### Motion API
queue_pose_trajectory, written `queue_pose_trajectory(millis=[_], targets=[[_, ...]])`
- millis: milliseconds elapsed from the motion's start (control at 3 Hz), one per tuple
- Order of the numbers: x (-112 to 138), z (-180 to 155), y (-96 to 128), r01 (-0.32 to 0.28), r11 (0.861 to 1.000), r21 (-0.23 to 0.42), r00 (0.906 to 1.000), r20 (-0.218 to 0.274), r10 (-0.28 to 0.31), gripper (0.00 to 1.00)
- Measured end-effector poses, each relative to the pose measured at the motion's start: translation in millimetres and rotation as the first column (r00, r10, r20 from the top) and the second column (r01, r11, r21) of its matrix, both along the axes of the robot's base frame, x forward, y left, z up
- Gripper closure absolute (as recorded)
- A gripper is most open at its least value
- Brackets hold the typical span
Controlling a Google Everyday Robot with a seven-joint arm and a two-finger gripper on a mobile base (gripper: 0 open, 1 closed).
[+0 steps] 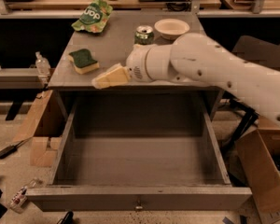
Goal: Place sponge into top drawer
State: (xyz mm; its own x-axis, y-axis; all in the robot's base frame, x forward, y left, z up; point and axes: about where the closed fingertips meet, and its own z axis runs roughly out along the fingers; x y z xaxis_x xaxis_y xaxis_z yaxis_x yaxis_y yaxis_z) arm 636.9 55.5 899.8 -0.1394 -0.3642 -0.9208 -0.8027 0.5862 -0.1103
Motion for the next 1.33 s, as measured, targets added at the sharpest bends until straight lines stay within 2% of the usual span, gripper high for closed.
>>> queue_pose_trajectory(millis=[333, 667, 1000, 1333], targets=[[20, -9, 35, -0.015, 0.999, 0.032, 0.9999, 0.003, 0.015, 0.00], [40, -7, 58, -0.003, 0.999, 0.054, 0.9999, 0.011, 0.002, 0.00], [62, -8, 74, 0.037, 0.998, 0.042, 0.9990, 0.025, -0.038, 0.00], [92, -17, 80, 0.095, 0.995, 0.031, 0.9953, 0.018, -0.095, 0.00]])
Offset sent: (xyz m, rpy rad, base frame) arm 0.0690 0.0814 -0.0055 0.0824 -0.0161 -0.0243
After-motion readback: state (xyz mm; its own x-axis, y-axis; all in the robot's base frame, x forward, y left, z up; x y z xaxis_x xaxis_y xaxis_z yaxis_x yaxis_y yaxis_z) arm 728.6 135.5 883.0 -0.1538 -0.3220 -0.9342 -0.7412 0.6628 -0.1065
